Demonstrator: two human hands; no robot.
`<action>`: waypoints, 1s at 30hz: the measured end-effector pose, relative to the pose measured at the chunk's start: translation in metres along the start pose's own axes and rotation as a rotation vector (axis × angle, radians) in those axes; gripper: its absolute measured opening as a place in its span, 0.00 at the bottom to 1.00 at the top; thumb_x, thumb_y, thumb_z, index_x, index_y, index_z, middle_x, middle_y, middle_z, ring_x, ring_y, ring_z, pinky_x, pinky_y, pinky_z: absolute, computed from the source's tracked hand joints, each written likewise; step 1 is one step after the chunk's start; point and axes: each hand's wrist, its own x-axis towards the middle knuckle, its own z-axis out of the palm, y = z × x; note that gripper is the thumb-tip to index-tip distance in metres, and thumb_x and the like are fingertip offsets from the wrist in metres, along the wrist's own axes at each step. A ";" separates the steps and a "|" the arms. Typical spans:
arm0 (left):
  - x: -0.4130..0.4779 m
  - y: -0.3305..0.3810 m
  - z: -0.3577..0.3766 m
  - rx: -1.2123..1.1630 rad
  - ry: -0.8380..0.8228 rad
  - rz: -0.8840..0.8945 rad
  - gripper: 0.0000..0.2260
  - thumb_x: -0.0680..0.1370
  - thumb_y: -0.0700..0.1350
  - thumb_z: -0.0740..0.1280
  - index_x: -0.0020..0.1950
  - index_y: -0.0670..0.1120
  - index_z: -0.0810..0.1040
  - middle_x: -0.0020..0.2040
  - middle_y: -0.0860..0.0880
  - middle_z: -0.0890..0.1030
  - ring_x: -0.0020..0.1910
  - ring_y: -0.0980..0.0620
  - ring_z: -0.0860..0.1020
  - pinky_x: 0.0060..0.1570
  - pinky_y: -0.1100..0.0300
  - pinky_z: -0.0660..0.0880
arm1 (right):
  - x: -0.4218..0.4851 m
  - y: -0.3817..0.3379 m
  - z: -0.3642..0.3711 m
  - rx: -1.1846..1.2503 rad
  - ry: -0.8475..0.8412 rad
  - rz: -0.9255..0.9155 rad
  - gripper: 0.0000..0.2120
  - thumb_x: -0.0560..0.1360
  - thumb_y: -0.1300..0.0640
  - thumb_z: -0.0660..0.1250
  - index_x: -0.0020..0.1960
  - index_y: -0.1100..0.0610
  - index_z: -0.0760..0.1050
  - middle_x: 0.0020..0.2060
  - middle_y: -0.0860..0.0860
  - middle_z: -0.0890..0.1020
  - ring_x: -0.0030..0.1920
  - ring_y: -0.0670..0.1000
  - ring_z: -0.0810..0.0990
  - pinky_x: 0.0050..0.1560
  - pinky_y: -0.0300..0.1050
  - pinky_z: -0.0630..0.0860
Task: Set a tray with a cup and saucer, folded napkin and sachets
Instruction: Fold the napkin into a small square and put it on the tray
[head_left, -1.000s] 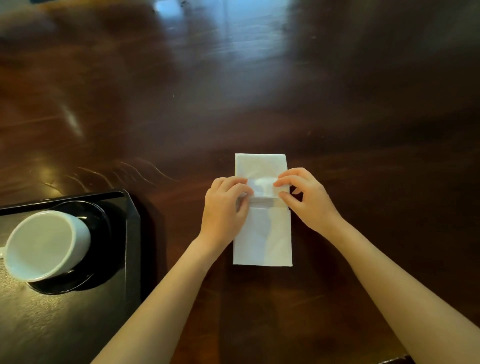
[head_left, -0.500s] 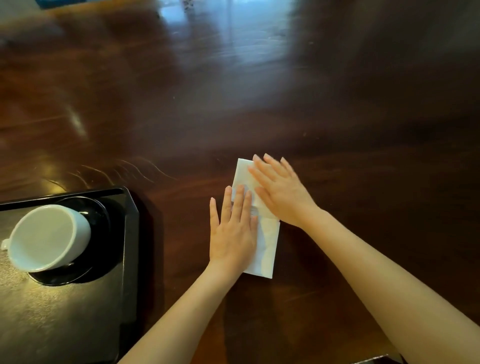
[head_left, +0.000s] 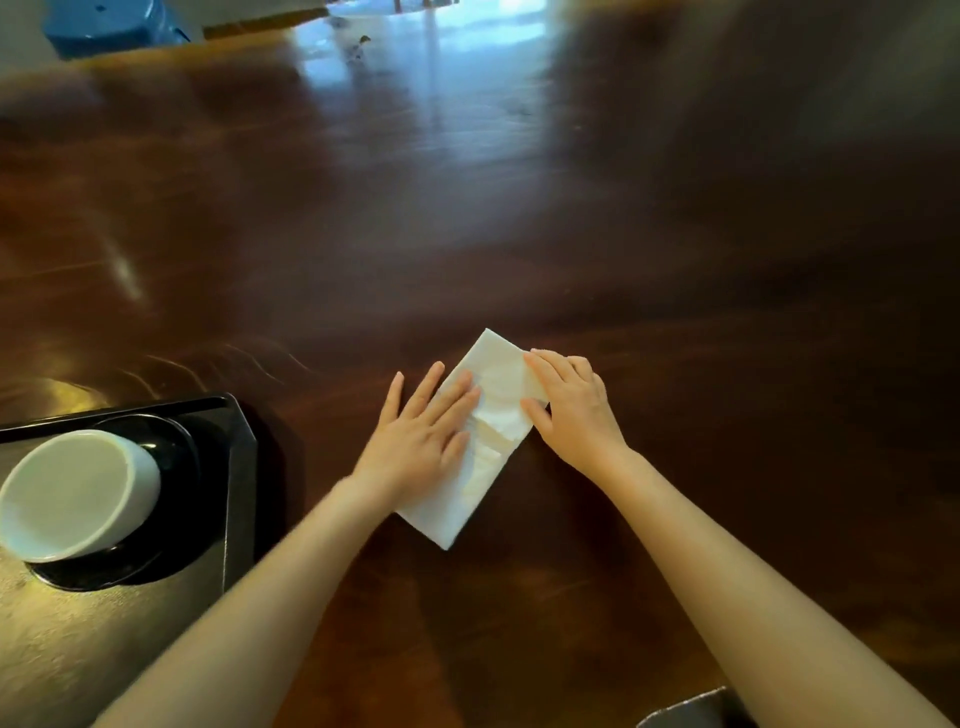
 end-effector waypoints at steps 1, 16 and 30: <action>0.005 -0.005 -0.006 0.010 -0.006 0.027 0.22 0.81 0.52 0.45 0.75 0.57 0.47 0.77 0.58 0.45 0.73 0.54 0.34 0.70 0.46 0.29 | -0.003 -0.003 -0.001 0.021 0.013 0.048 0.25 0.75 0.55 0.63 0.71 0.56 0.63 0.66 0.52 0.70 0.63 0.53 0.67 0.63 0.49 0.65; 0.007 0.049 0.004 -0.209 0.082 -0.198 0.25 0.81 0.55 0.43 0.76 0.50 0.41 0.78 0.49 0.41 0.74 0.52 0.34 0.69 0.50 0.30 | -0.003 -0.024 0.000 0.312 -0.080 0.529 0.07 0.74 0.52 0.65 0.49 0.54 0.71 0.41 0.49 0.75 0.40 0.47 0.75 0.35 0.42 0.73; -0.047 0.012 -0.036 -1.358 0.316 -1.278 0.30 0.73 0.34 0.67 0.73 0.48 0.61 0.65 0.46 0.73 0.58 0.49 0.74 0.46 0.58 0.73 | -0.012 -0.069 -0.040 0.290 0.151 0.346 0.06 0.75 0.52 0.65 0.44 0.52 0.69 0.37 0.44 0.73 0.35 0.43 0.74 0.30 0.33 0.68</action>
